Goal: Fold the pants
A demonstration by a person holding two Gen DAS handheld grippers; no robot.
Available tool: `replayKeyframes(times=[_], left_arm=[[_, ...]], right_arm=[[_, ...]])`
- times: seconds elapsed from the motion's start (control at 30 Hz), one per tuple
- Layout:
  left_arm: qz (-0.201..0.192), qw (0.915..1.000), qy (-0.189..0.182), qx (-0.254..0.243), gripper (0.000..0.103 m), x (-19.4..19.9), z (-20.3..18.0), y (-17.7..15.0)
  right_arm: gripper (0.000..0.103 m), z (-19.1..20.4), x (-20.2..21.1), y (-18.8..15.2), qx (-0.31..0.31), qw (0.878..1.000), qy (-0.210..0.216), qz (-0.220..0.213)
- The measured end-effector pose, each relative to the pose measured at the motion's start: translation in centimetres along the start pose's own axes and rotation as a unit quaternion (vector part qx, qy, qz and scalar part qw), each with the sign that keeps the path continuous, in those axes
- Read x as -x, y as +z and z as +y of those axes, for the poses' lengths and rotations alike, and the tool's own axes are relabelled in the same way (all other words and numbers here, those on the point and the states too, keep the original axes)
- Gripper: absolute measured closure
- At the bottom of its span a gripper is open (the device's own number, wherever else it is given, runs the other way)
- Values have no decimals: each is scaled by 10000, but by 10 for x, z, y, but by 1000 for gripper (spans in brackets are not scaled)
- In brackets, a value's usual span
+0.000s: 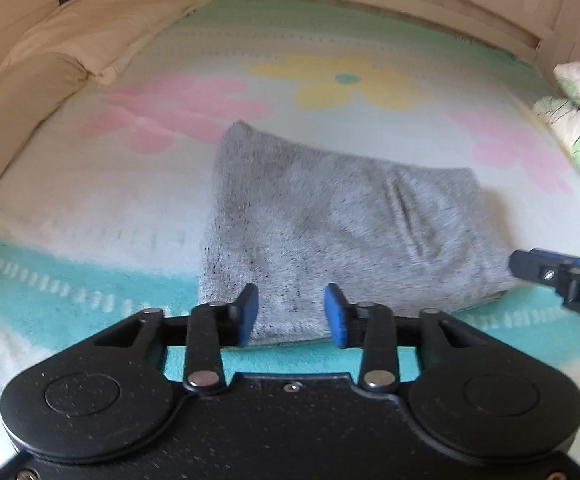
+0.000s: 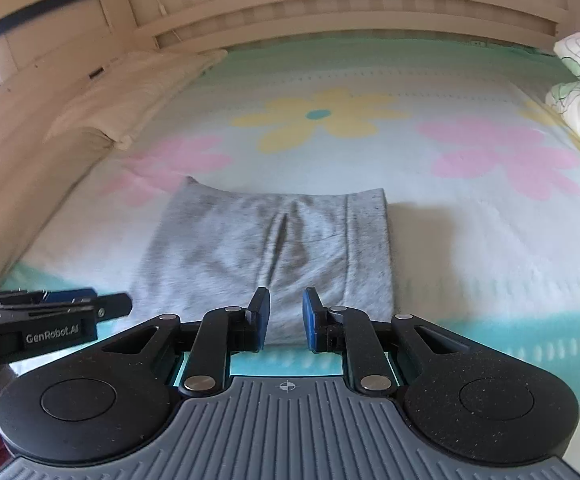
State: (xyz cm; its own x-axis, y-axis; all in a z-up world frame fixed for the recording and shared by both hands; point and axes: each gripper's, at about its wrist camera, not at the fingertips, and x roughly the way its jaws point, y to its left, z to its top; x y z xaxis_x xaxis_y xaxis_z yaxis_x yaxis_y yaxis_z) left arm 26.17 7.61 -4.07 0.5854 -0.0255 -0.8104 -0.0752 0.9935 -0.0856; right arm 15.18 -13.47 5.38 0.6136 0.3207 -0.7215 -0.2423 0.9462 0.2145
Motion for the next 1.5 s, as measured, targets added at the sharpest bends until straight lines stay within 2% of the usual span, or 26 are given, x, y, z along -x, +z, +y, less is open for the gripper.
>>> replayKeyframes(times=[0.07, 0.17, 0.2, 0.33, 0.4, 0.43, 0.57, 0.73, 1.27, 1.5], left_arm=[[-190, 9998, 25, -92, 52, 15, -4, -1], [-518, 9984, 195, -136, 39, 37, -10, -8], [-583, 9980, 209, -143, 38, 43, -11, -12], [-726, 9968, 276, -190, 36, 60, -13, -25], [-736, 9967, 335, -112, 26, 65, -11, -30], [-685, 9970, 354, -70, 25, 65, -9, -31], [-446, 9988, 193, 58, 25, 59, -1, -33], [-511, 9977, 427, -91, 25, 51, 0, -36], [-43, 9994, 306, -128, 26, 19, -7, -40], [-98, 9991, 383, -163, 26, 20, -4, -40]], right_arm=[[85, 4, 8, -5, -3, 10000, 16, -5], [85, 6, 20, -11, -85, 9999, 39, -64], [85, 5, 23, -13, -117, 9999, 37, -84], [85, 5, 36, -21, -209, 9996, -23, -192], [85, 5, 39, -25, -208, 9994, -60, -252], [85, 5, 40, -28, -203, 9994, -92, -276], [85, 7, 37, -35, -159, 9994, -169, -238], [85, 11, 30, -38, -167, 9995, -181, -212], [84, 18, 10, -32, -164, 9996, -248, -8], [84, 20, 5, -33, -105, 9994, -317, 69]])
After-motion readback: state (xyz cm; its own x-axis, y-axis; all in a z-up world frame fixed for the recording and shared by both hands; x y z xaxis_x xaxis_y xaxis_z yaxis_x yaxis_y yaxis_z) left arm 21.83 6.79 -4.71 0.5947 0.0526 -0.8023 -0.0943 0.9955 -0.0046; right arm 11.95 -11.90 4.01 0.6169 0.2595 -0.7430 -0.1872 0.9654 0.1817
